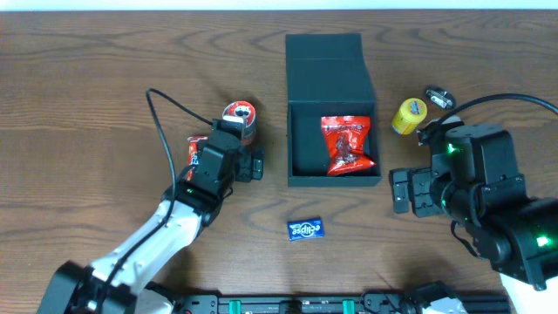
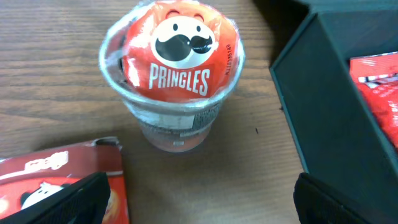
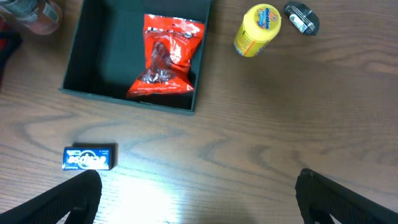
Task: Pack container
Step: 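Reach the left gripper to the red Pringles can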
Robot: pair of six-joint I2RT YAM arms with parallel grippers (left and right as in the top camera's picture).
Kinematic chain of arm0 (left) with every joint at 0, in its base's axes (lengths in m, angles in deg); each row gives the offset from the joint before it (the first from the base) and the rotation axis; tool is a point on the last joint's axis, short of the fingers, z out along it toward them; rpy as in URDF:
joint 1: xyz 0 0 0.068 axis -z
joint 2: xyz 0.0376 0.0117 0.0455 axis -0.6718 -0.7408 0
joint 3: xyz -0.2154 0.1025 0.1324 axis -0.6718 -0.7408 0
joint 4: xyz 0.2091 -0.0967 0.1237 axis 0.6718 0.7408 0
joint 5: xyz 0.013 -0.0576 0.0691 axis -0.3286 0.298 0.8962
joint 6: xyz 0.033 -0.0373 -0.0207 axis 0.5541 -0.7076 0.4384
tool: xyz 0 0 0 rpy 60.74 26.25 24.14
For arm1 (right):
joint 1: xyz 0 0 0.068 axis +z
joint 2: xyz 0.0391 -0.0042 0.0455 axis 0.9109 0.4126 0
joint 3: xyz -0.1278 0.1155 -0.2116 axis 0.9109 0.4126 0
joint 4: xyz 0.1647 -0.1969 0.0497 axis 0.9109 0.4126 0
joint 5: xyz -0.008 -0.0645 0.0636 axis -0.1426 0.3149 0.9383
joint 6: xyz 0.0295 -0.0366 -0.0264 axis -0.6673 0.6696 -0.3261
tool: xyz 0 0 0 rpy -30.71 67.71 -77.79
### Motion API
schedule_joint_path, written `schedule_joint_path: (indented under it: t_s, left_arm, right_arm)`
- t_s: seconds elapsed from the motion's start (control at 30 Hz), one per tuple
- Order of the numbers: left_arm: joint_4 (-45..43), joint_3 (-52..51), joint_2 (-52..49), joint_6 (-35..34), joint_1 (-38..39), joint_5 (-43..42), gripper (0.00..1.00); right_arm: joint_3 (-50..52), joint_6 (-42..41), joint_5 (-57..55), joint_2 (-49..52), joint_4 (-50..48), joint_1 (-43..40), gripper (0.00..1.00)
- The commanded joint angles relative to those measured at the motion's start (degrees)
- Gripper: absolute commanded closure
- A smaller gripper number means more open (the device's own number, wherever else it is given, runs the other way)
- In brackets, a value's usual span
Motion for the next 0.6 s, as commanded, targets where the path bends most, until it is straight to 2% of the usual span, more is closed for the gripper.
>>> schedule_joint_path:
  t_s: [0.0, 0.33, 0.57]
  left_arm:
    - [-2.4, 2.3, -3.6, 0.9, -0.1, 1.2, 0.05]
    - [-8.0, 8.1, -15.6, 1.7, -0.2, 3.5, 0.05]
    - [-12.2, 8.6, -17.1, 2.8, -0.2, 6.6, 0.05]
  right_arm:
    - [-0.1, 0.8, -0.8, -0.2, -0.2, 0.2, 0.01]
    - [-0.1, 0.8, -1.3, -0.2, -0.2, 0.2, 0.01]
    - [-0.1, 0.8, -1.3, -0.2, -0.4, 0.2, 0.01]
